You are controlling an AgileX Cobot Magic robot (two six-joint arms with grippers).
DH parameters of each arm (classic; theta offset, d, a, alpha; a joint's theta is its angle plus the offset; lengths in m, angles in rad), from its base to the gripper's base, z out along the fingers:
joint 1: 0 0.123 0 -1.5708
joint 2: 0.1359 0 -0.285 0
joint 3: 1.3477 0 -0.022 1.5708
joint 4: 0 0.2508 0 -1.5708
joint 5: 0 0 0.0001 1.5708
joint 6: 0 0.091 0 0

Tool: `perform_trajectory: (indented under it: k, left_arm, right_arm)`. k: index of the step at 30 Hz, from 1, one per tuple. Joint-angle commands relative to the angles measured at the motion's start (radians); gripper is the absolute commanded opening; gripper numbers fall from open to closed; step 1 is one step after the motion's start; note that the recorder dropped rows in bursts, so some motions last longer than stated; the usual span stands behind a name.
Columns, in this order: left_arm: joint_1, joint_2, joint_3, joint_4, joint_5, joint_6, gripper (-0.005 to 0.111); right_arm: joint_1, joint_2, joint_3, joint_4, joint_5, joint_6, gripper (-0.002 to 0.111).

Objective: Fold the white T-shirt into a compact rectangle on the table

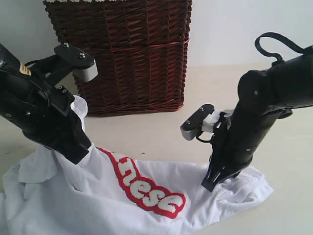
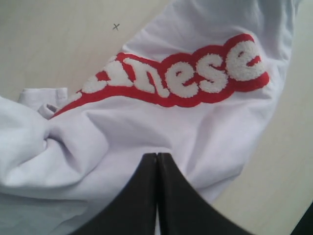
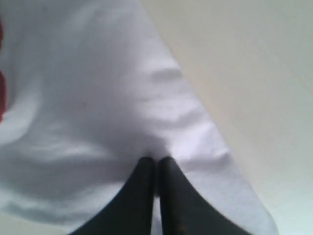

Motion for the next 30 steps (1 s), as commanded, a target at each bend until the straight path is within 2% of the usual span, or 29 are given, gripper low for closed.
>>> perform_trajectory:
  k: [1,3,7,10,14,21,24,30]
  left_arm:
    - [0.003,-0.001,0.012,-0.006,0.002,0.002,0.000]
    - [0.003,-0.001,0.017,-0.006,0.002,0.002,0.000]
    - [0.003,-0.001,0.034,-0.006,0.002,0.010,0.000]
    - [0.003,0.003,0.047,-0.006,-0.021,0.032,0.000]
    - [0.003,0.031,0.047,-0.004,-0.024,0.032,0.000]
    - [0.003,0.076,0.047,-0.004,-0.024,0.042,0.001]
    - [0.003,0.086,0.047,-0.002,-0.039,0.042,0.011]
    - [0.003,0.099,0.047,0.004,-0.055,0.042,0.047]
  right_arm:
    - [0.035,-0.012,-0.053,-0.069,0.069,-0.007,0.000]
    - [0.035,-0.034,-0.070,-0.118,0.081,0.022,0.000]
    - [0.033,-0.107,-0.089,-0.412,0.086,0.303,0.000]
    - [0.033,-0.155,-0.091,-0.555,0.113,0.454,0.000]
    - [0.033,-0.230,-0.094,-0.537,0.129,0.456,0.000]
    - [0.035,-0.468,-0.094,-0.381,0.091,0.344,0.000]
    - [0.035,-0.555,-0.094,-0.335,0.090,0.330,0.000]
    - [0.035,-0.669,-0.094,-0.322,0.093,0.336,0.000]
